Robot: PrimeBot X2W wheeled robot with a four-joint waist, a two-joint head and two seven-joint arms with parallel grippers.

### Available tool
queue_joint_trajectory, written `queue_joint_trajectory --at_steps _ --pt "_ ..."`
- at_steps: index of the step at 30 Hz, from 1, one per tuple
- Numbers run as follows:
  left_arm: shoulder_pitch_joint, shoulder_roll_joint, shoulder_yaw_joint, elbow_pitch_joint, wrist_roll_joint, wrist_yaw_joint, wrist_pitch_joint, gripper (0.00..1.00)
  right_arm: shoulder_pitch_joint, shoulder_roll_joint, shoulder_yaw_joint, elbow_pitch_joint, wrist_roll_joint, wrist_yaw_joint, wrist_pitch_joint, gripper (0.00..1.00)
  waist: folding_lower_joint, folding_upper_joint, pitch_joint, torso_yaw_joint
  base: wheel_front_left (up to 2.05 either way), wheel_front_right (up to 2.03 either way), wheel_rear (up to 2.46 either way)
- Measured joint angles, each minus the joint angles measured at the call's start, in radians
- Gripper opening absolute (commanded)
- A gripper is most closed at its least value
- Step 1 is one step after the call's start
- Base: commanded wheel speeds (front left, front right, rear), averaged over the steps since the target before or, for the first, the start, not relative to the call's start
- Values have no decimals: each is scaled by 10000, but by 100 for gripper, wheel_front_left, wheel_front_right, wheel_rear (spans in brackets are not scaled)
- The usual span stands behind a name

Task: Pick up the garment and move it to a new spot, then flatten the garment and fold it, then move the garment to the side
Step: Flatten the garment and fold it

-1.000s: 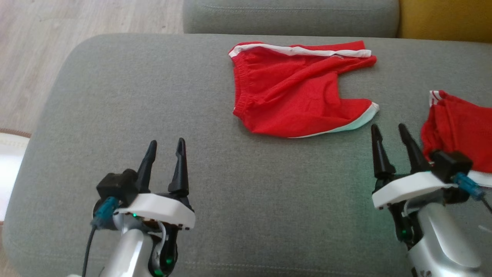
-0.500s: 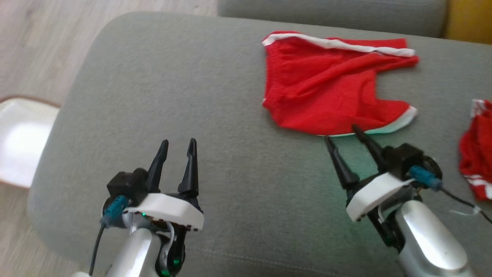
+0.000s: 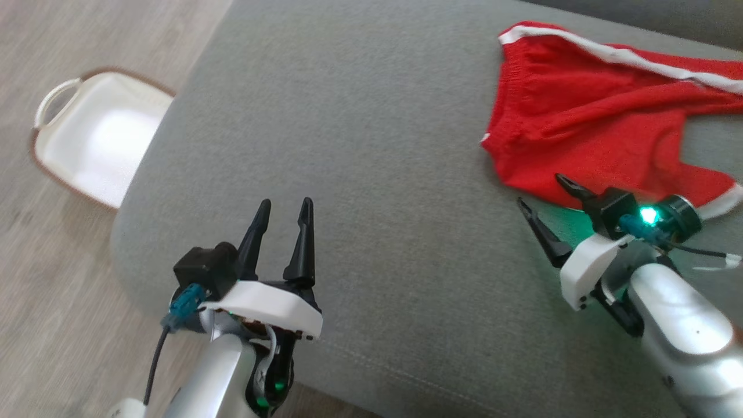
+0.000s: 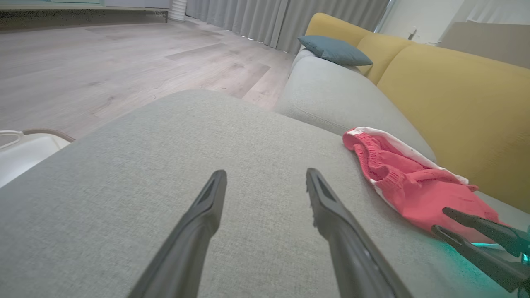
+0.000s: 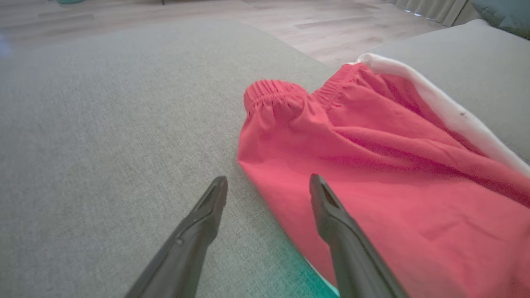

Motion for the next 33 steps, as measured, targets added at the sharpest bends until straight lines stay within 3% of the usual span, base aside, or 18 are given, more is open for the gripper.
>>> queue_joint_trajectory --at_steps 13,14,15,16,25,30,33 --pt "-25 2 -128 -104 -132 163 0 100 -1011 -209 460 1670 209 0 -205 100 0 0 484 615 0 0 0" --pt "-32 2 -153 -107 -132 165 0 100 -1037 -219 502 1758 217 0 -236 66 0 0 508 623 0 0 0" --pt "-38 2 -180 -117 -132 167 0 100 -1070 -221 552 1831 293 0 -276 22 0 0 532 629 0 0 0" --pt "-50 0 -211 -125 -132 169 0 100 -1116 -217 577 1889 414 0 -303 0 0 0 552 630 0 0 0" --pt "-174 0 -253 -69 -17 167 0 100 -1241 -198 1060 1739 1611 0 -522 0 0 0 489 427 0 0 0" --pt "-174 0 -224 -44 -17 159 0 100 -1242 -337 1741 531 3576 0 -86 0 0 0 383 189 0 0 0" --pt "-174 -2 -232 -35 -17 157 0 100 -1237 -761 2337 -495 5112 -2 796 0 0 0 362 73 0 0 0"
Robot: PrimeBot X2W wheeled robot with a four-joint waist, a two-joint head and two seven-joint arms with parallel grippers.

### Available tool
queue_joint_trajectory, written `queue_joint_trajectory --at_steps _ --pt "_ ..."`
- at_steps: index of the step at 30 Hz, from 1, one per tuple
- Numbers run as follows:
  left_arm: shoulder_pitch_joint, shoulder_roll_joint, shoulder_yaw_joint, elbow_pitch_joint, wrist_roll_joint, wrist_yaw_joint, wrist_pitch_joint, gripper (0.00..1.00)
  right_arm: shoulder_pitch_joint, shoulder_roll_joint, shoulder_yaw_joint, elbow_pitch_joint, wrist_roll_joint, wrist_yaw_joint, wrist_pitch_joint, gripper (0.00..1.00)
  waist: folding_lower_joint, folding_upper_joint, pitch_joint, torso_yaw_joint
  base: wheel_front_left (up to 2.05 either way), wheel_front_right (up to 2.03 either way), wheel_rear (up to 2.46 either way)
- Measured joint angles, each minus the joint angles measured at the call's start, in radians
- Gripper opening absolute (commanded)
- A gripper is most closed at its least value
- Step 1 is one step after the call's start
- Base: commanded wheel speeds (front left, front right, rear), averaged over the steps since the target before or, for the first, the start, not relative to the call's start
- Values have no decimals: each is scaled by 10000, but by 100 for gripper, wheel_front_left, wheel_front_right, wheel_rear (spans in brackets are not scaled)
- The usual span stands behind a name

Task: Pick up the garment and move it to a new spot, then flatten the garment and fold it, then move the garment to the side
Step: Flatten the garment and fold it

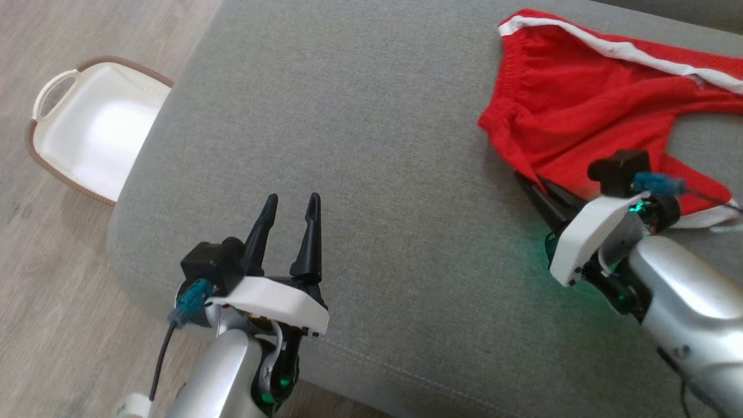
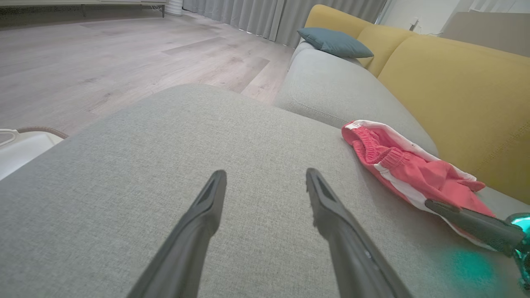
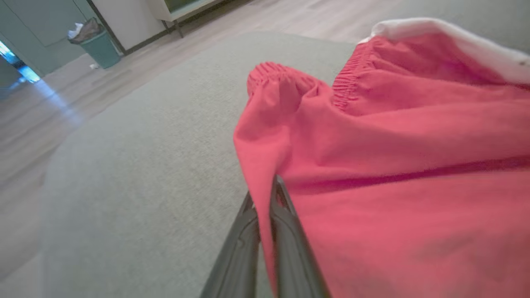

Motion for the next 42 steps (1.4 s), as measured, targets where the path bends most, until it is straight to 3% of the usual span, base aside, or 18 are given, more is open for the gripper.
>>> queue_joint_trajectory --at_steps 3,6,18,19,20,21,33,42 --pt "-1 2 2 -6 0 0 0 100 -12 -533 173 -844 1260 2 562 0 0 0 58 -68 0 0 0" --pt "-12 2 -12 -8 0 -2 0 100 -170 -988 132 -849 1873 2 926 0 0 0 183 -103 0 0 0" --pt "-431 -8 -130 -27 -23 -2 0 100 -1333 -1158 263 755 1841 2 1252 0 0 0 640 60 0 0 0" --pt "-431 -8 -134 -27 -23 -2 0 100 -1395 -1151 357 886 1755 2 1252 7 0 0 660 72 0 0 0" --pt "-431 -8 -132 -25 -23 -2 0 100 -1446 -1137 449 1007 1647 2 1250 40 0 0 667 74 0 0 0" --pt "-431 -8 -130 -25 -23 0 0 100 -1507 -1118 579 1147 1511 0 1233 100 0 0 668 65 0 0 0" --pt "-456 -8 -12 73 105 -23 0 100 -1860 -466 861 2416 612 2 -268 100 0 0 386 -722 0 0 0" --pt "-759 -15 587 385 709 -453 0 100 -1921 257 -247 3076 -165 2 -1843 100 0 0 -84 -2110 0 0 0"
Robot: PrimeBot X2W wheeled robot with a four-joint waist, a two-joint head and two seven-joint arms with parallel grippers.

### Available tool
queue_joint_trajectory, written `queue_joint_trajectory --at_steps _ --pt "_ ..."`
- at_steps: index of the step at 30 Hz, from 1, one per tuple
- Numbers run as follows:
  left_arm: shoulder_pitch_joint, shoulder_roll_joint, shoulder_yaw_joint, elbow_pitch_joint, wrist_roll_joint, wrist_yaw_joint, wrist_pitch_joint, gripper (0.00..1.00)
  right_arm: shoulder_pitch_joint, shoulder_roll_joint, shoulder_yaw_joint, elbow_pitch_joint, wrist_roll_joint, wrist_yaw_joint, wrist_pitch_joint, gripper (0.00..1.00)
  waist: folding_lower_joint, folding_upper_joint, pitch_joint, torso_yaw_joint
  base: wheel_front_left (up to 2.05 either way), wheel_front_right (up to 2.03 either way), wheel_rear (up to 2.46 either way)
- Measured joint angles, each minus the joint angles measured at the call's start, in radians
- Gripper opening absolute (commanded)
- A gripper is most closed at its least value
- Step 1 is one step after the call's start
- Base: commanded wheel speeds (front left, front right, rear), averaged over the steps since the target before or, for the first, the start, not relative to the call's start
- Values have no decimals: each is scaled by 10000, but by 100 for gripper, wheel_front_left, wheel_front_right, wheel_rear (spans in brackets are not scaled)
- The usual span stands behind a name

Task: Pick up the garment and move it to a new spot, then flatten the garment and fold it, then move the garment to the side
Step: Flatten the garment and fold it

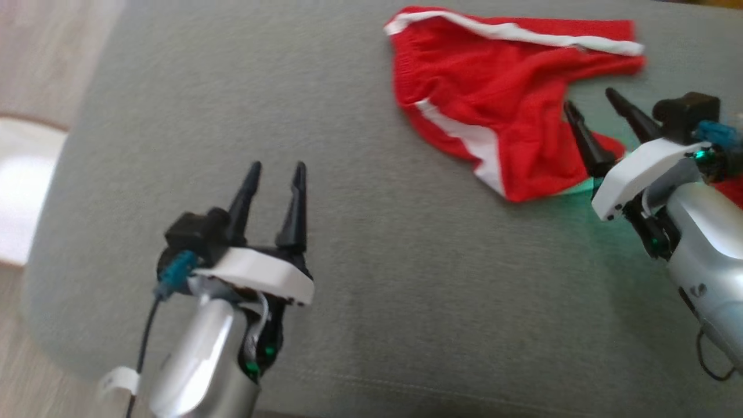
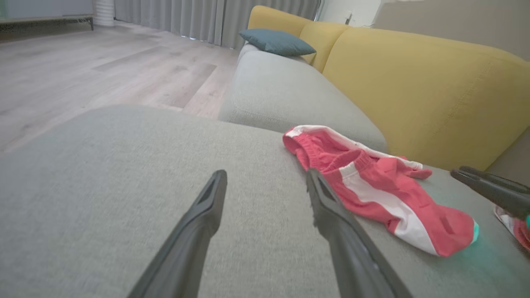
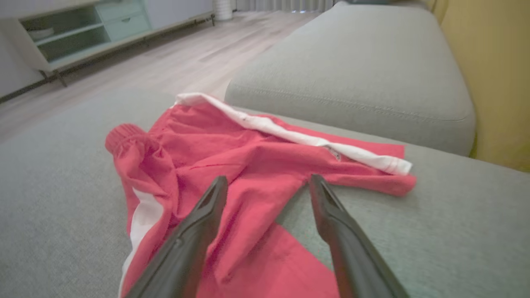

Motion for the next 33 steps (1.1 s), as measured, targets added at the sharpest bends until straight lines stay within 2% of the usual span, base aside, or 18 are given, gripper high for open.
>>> queue_joint_trajectory --at_steps 7,11,14,18,21,26,33 --pt "-527 119 443 623 251 -458 0 100 848 585 -2207 -435 -965 0 -460 100 0 0 -267 -1109 0 0 0" --pt "-845 372 518 1279 451 -711 0 100 2052 1193 -4316 -1758 -2217 0 -462 100 0 0 -366 -1697 0 0 0" --pt "-1067 575 483 1837 541 -886 4 100 3223 1910 -5568 -2771 -3127 -2 -489 100 0 0 -396 -2069 0 0 0" --pt "-1486 788 215 2437 727 -1145 238 100 4622 2838 -6435 -3651 -4161 0 -487 100 0 0 -358 -2451 0 0 0" --pt "-1918 943 -58 2803 886 -1325 493 100 4986 3225 -6915 -4257 -4617 -2 -334 100 0 0 -281 -2664 0 0 0" --pt "-2837 1346 -470 3465 1546 -1409 637 100 5056 3507 -7283 -5269 -5022 0 77 100 0 0 -59 -2972 0 0 0" --pt "-4142 1427 -1187 4537 1948 -1682 1032 100 5374 3697 -7444 -5919 -5124 -2 364 100 0 0 419 -3291 0 0 0"
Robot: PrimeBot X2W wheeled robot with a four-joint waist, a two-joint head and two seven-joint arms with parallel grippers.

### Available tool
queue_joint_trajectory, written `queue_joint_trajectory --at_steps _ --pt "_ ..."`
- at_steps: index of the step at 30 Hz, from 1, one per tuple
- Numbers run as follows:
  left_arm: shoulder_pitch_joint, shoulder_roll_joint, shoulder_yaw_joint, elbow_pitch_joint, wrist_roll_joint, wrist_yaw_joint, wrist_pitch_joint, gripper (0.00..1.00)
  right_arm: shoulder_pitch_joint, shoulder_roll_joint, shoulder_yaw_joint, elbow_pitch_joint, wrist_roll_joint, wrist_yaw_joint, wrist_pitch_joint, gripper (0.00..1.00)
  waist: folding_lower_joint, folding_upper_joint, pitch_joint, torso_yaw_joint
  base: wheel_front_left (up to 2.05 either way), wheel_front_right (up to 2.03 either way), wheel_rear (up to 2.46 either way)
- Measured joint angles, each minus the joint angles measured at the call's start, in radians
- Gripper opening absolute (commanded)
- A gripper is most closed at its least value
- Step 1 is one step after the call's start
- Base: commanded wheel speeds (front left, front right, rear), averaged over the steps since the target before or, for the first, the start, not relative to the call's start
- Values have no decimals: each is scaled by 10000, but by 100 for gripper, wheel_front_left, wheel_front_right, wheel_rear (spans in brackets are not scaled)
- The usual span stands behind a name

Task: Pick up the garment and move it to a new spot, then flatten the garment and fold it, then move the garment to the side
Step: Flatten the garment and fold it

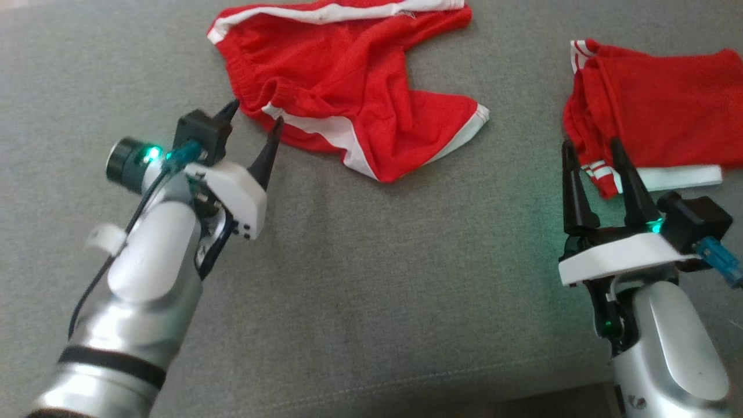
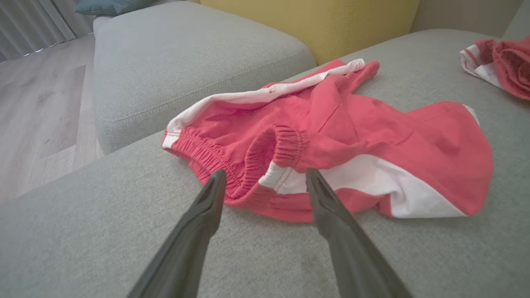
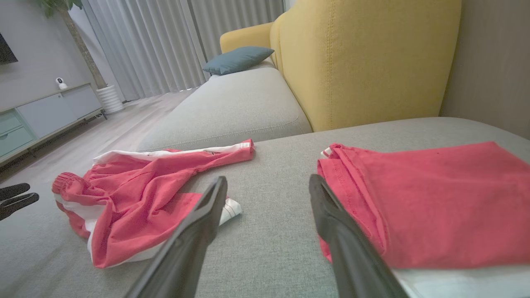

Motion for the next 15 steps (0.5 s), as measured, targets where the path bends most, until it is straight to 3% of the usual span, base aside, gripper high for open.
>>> queue_joint_trajectory --at_steps 15 --pt "-829 -33 -688 1455 54 -157 -395 100 0 109 -86 -222 -157 2 121 100 0 0 331 -265 0 0 0"
